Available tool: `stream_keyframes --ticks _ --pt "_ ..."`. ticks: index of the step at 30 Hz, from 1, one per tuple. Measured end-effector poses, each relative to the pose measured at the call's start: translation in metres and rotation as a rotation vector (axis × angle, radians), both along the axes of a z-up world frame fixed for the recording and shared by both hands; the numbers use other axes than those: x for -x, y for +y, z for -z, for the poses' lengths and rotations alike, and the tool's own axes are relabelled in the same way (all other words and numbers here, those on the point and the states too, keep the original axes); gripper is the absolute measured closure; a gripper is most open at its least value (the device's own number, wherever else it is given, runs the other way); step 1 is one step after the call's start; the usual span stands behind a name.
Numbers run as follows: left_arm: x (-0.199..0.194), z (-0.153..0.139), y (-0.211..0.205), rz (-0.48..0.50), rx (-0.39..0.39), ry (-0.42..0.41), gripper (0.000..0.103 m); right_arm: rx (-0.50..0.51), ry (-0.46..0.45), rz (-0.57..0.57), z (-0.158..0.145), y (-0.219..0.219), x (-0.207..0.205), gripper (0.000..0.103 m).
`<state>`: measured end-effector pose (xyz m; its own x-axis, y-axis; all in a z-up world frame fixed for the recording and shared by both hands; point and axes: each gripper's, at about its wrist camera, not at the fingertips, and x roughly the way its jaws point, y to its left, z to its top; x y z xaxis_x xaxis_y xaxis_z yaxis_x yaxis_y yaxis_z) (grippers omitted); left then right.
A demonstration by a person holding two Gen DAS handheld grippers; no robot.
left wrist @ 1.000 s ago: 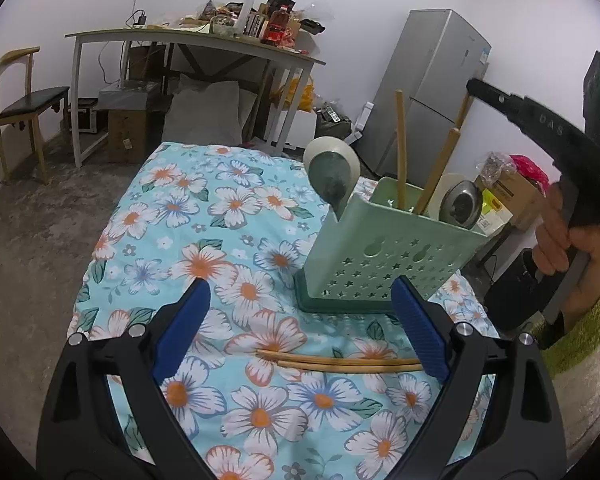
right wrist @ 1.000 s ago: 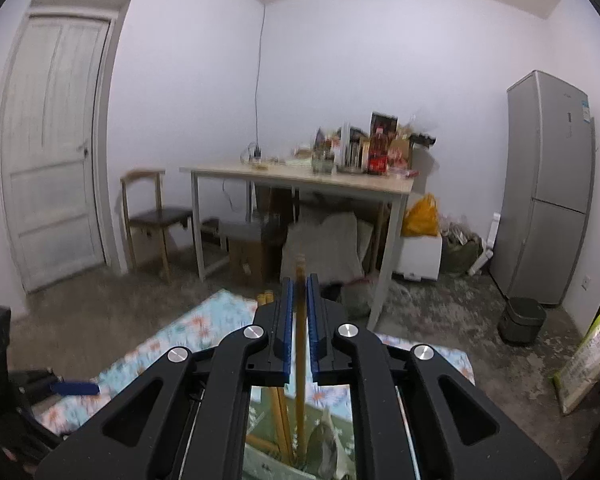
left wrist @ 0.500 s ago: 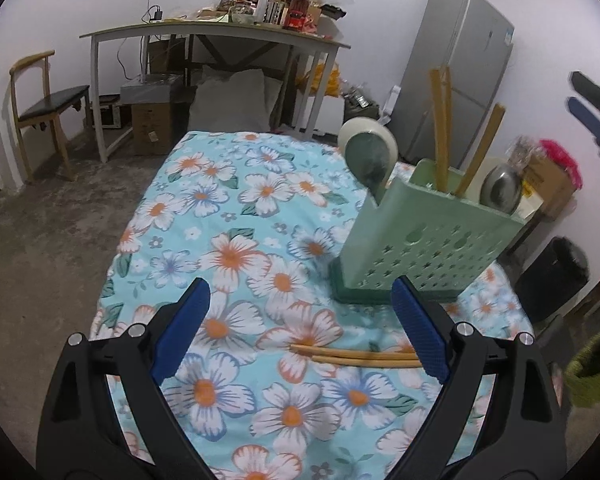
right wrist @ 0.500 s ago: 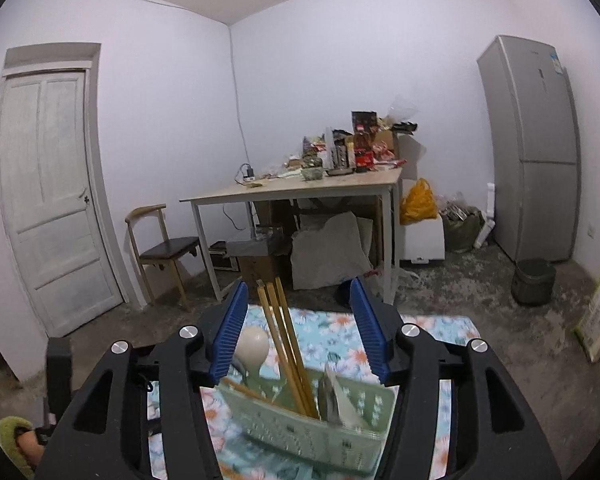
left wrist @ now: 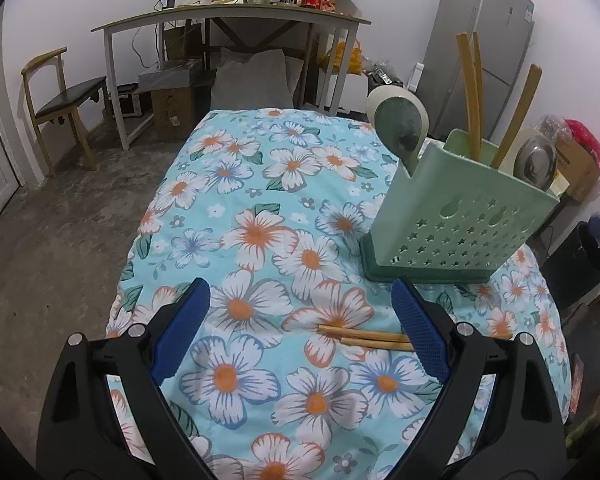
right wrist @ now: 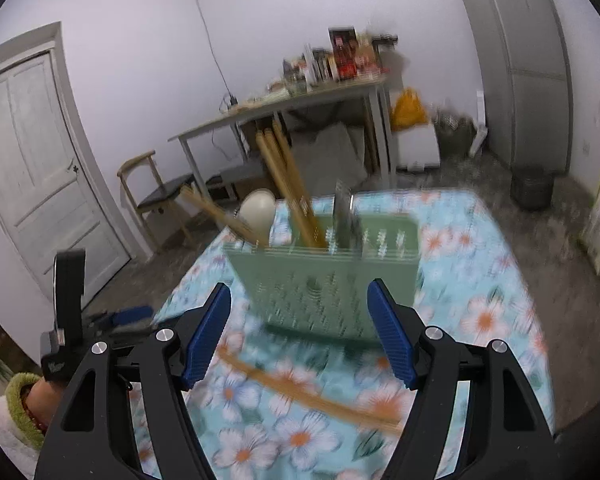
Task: Organize utensils
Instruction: 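Move both tools back to the last pair of chopsticks on the cloth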
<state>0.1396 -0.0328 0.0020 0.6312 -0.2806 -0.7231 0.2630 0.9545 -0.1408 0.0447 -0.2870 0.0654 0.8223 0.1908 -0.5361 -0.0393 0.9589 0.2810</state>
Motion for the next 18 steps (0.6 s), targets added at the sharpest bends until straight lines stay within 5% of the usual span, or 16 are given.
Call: stream_keyframes --ticks 10,18 --pt "0.002 0.002 -0.003 -0.012 -0.050 0.005 0.015 -0.094 0.199 -0.058 0.058 0.036 0.006 0.034" --pt "0.002 0.005 -0.002 -0.030 -0.072 0.010 0.015 -0.060 0.267 -0.076 0.078 0.048 0.009 0.034"
